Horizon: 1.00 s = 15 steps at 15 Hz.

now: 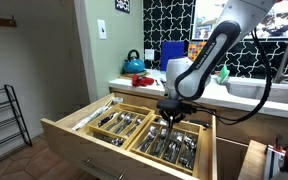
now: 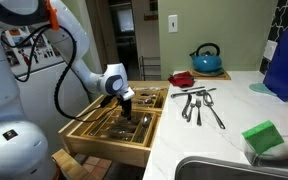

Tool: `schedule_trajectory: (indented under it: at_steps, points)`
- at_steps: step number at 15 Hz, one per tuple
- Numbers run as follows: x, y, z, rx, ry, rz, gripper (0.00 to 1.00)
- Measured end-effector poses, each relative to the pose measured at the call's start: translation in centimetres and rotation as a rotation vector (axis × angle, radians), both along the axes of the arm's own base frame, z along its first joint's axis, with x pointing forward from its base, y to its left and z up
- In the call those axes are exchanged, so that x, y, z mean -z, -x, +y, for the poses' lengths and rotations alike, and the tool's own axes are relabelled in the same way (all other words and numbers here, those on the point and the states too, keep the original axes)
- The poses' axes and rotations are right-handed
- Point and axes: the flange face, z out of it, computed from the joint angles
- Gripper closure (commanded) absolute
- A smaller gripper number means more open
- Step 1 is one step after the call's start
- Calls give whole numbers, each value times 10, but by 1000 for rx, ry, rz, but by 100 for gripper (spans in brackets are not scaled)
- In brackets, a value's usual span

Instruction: Put one fork in the open drawer

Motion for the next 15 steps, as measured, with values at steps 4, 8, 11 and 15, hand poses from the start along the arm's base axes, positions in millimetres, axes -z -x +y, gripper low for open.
schedule_trajectory:
  at_steps: [4, 8, 11, 15]
  points:
    - [12, -1, 11, 45, -6, 17, 98]
    - [22, -7, 22, 74, -26, 16, 98]
    - [27, -13, 28, 98, -44, 19, 98]
    - [34, -19, 32, 133, -64, 31, 98]
